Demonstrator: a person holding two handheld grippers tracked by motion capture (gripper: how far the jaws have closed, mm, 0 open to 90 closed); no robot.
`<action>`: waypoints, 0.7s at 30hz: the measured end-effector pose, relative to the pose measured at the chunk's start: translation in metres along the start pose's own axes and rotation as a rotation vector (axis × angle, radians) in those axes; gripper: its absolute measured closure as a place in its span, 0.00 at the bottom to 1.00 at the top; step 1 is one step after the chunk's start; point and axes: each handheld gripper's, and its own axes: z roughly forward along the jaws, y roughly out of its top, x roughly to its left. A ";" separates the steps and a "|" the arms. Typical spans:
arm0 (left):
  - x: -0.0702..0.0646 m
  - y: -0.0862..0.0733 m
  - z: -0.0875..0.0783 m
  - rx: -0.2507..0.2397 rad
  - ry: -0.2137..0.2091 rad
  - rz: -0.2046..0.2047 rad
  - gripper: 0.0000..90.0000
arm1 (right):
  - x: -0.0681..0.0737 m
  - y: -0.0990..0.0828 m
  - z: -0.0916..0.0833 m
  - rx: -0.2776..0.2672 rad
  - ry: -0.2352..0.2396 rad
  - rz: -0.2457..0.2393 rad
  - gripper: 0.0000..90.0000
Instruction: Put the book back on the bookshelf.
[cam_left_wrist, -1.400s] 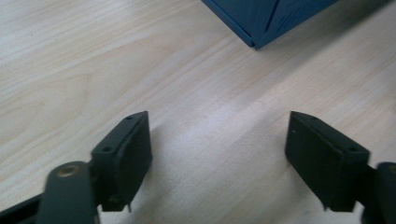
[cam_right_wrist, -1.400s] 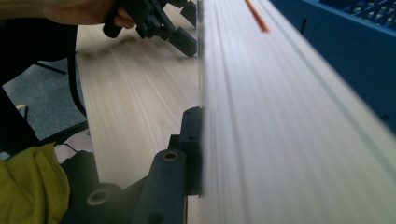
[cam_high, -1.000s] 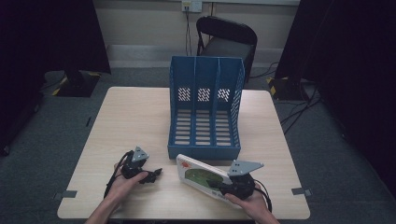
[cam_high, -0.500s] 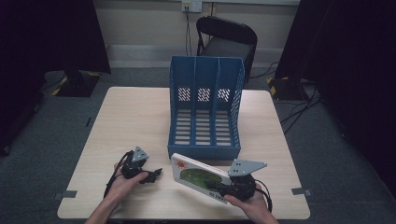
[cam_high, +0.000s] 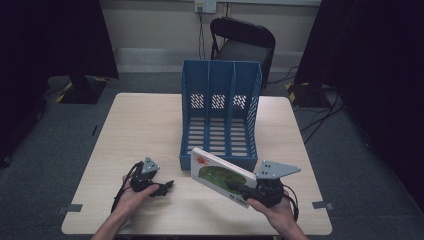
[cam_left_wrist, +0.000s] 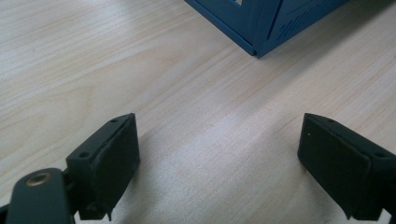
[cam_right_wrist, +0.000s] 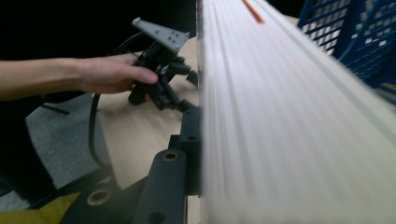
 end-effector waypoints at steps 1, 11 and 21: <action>0.000 0.000 0.000 0.000 0.000 0.001 0.14 | -0.002 0.001 -0.001 -0.005 -0.007 0.002 0.85; 0.000 0.000 0.000 0.000 0.003 0.000 0.14 | -0.022 0.011 -0.009 -0.024 -0.091 0.026 0.85; 0.000 0.000 0.000 0.000 0.003 -0.001 0.13 | -0.041 0.023 -0.016 -0.037 -0.161 0.050 0.85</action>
